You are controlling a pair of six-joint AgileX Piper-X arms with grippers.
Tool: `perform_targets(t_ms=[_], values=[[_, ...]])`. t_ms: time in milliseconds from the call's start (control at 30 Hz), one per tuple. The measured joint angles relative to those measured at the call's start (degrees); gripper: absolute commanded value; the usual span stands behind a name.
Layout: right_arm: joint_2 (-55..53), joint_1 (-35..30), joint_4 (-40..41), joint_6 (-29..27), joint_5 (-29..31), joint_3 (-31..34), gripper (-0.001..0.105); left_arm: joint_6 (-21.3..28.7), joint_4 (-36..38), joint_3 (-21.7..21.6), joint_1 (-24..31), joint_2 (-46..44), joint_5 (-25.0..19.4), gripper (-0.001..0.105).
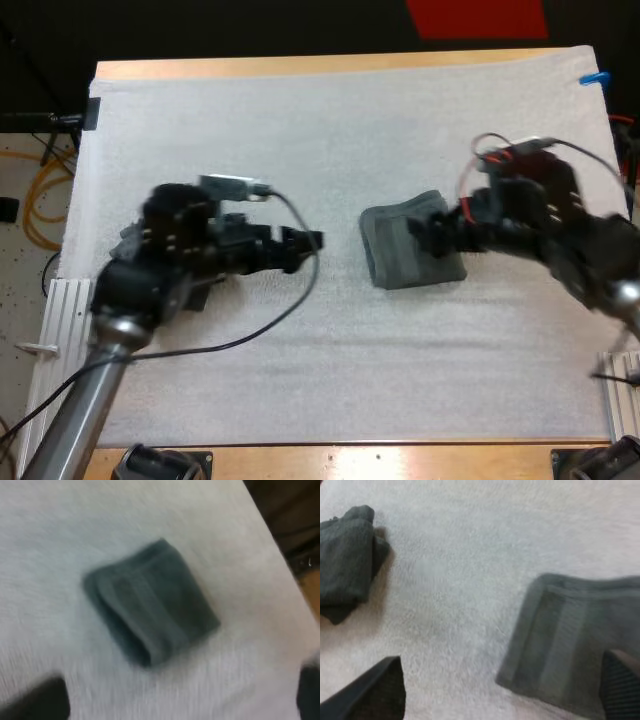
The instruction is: Pick towel from pile fold and stack
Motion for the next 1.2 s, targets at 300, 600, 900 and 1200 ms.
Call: perform_targets(t_ms=[300, 600, 900, 1200], values=[[-16.75, 0.00, 9.42, -0.12, 7.64, 0.00, 0.077, -8.07, -12.74, 0.00, -11.12, 14.76, -8.77, 0.090], [-25.47, 0.00, 18.90, 0.24, 12.79, 0.00, 0.077, -22.19, -23.84, 0.00, -13.41, 31.86, -6.05, 0.089], [-27.47, 0.00, 21.63, 0.23, 15.09, 0.00, 0.077, -31.69, -29.17, 0.00, -13.41, 39.45, -3.84, 0.089], [-27.47, 0.00, 21.63, 0.23, 15.77, 0.00, 0.077, -37.58, -30.97, -3.64, -17.08, 42.99, -1.88, 0.086]])
